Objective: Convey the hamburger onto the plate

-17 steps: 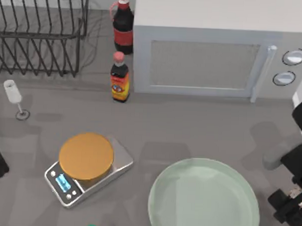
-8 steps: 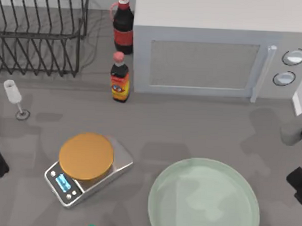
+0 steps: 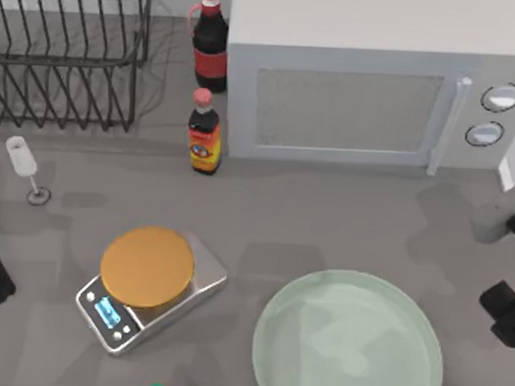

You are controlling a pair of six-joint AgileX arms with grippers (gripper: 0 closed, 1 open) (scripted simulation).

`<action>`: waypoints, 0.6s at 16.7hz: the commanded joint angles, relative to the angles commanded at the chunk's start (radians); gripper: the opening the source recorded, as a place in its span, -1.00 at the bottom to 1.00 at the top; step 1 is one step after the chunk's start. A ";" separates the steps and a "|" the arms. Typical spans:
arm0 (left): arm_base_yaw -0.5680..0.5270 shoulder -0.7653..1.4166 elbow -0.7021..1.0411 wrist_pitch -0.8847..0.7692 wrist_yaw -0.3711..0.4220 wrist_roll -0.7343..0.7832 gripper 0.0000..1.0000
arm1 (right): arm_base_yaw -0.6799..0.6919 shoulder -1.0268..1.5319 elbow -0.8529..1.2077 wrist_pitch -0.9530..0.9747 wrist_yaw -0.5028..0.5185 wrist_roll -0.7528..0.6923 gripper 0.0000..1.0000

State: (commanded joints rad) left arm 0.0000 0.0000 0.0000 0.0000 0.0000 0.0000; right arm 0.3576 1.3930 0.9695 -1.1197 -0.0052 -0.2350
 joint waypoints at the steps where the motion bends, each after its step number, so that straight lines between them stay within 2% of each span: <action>1: 0.000 0.000 0.000 0.000 0.000 0.000 1.00 | 0.019 0.007 0.010 0.001 0.002 0.040 -1.00; 5: 0.000 0.000 0.000 0.000 0.000 0.000 1.00 | 0.127 0.060 0.065 -0.003 0.012 0.308 -1.00; 10: 0.000 0.000 0.000 0.000 0.000 0.000 1.00 | 0.278 0.157 0.136 -0.015 0.021 0.871 -1.00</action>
State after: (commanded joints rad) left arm 0.0000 0.0000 0.0000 0.0000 0.0000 0.0000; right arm 0.6359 1.5497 1.1052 -1.1350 0.0157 0.6364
